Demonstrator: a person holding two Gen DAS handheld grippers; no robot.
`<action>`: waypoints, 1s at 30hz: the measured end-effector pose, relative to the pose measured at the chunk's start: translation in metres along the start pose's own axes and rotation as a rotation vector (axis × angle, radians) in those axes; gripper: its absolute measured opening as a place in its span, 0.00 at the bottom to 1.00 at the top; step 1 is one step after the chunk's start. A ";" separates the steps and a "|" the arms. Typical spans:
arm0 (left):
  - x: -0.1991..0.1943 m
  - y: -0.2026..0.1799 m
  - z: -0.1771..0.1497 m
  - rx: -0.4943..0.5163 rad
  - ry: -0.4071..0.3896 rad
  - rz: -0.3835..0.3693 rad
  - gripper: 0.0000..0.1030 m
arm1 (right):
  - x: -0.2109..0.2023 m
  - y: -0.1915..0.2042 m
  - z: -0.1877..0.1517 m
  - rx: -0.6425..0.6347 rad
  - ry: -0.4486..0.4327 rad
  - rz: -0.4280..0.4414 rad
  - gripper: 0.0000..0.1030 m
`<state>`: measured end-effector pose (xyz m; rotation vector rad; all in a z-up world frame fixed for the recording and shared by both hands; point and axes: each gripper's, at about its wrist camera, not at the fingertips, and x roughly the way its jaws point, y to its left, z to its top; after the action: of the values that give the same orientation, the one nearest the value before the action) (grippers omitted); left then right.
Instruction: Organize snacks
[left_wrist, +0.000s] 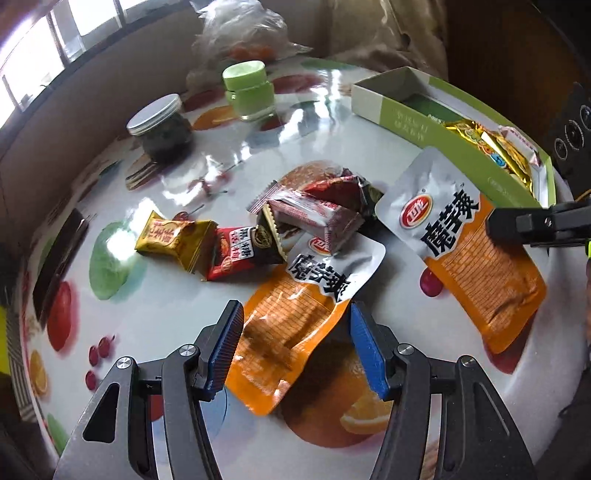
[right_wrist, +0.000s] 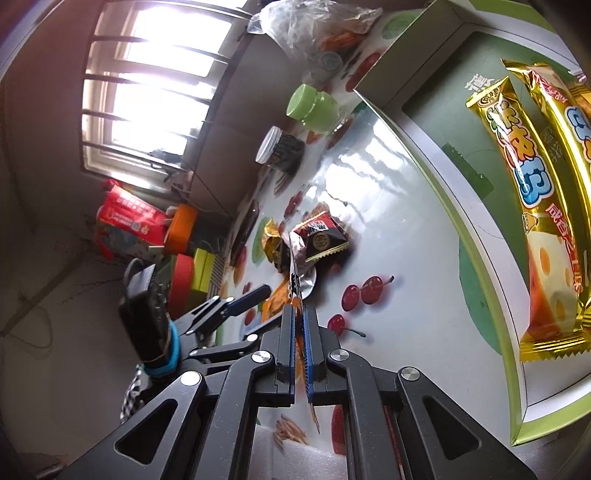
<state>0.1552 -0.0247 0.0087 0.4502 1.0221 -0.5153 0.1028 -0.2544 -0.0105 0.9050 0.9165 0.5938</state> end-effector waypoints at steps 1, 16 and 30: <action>0.001 0.000 0.001 0.006 0.004 0.001 0.58 | 0.000 0.000 0.000 -0.002 0.000 -0.003 0.04; 0.006 0.011 0.004 -0.057 -0.016 -0.127 0.46 | 0.004 -0.002 -0.001 0.011 0.012 -0.015 0.04; -0.018 0.000 -0.006 -0.103 -0.077 -0.195 0.22 | 0.002 0.005 -0.005 0.004 0.006 -0.007 0.04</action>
<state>0.1436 -0.0174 0.0220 0.2386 1.0186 -0.6463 0.0993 -0.2486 -0.0083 0.9037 0.9260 0.5884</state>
